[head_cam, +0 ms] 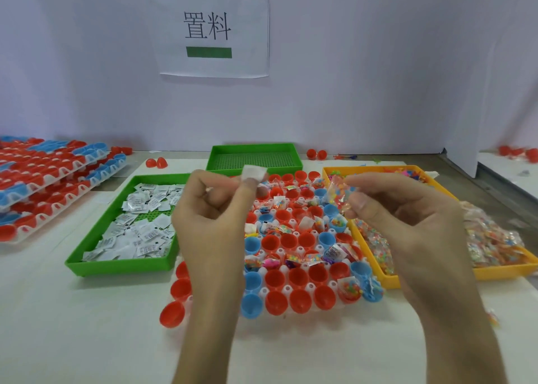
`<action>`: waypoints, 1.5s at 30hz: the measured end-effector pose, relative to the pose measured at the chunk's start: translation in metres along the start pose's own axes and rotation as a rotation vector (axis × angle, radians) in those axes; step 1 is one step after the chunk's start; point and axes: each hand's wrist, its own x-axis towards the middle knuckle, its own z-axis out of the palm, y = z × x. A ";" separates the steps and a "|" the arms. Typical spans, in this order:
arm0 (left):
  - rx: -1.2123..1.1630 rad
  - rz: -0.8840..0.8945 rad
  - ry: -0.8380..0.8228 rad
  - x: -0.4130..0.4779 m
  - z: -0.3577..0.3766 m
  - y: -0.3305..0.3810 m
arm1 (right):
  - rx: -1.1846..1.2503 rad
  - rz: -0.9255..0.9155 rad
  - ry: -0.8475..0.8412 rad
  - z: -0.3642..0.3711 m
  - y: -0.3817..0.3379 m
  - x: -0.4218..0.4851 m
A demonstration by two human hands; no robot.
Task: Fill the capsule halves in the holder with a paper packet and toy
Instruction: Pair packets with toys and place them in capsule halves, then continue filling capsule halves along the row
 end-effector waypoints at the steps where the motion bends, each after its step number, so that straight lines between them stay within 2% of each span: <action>1: -0.046 -0.040 -0.004 -0.006 0.005 0.002 | 0.012 -0.012 -0.013 0.003 -0.004 -0.001; 7: -0.111 -0.190 -0.079 -0.034 0.015 0.006 | 0.070 -0.038 -0.154 0.017 -0.014 -0.004; 10: -0.113 -0.223 -0.214 -0.039 0.012 0.006 | 0.042 -0.001 -0.147 0.021 -0.011 -0.004; 17: -0.044 -0.260 -0.348 -0.036 0.011 0.007 | -0.108 0.009 -0.139 0.020 -0.002 -0.001; 22: -0.041 -0.197 -0.323 -0.040 0.004 0.005 | -0.183 0.005 -0.245 0.005 0.001 -0.001; 24: -0.047 -0.205 -0.308 -0.038 0.001 0.004 | -0.259 0.024 -0.142 -0.016 0.011 0.009; 26: -0.036 -0.205 -0.293 -0.034 -0.002 0.003 | -0.419 0.089 -0.009 -0.038 0.032 0.032; 27: -0.023 -0.205 -0.286 -0.034 -0.003 0.002 | -0.518 0.165 0.001 -0.047 0.046 0.048; 30: 0.003 -0.211 -0.278 -0.034 -0.006 0.002 | -0.847 0.505 -0.116 -0.070 0.094 0.098; 33: 0.000 -0.215 -0.269 -0.033 -0.007 0.002 | -1.049 0.650 -0.237 -0.079 0.131 0.117; 35: -0.006 -0.216 -0.268 -0.032 -0.007 0.002 | -1.099 0.624 -0.233 -0.076 0.145 0.117; 45: -0.017 -0.238 -0.240 -0.036 -0.007 0.004 | -0.993 0.319 0.053 -0.077 0.157 0.104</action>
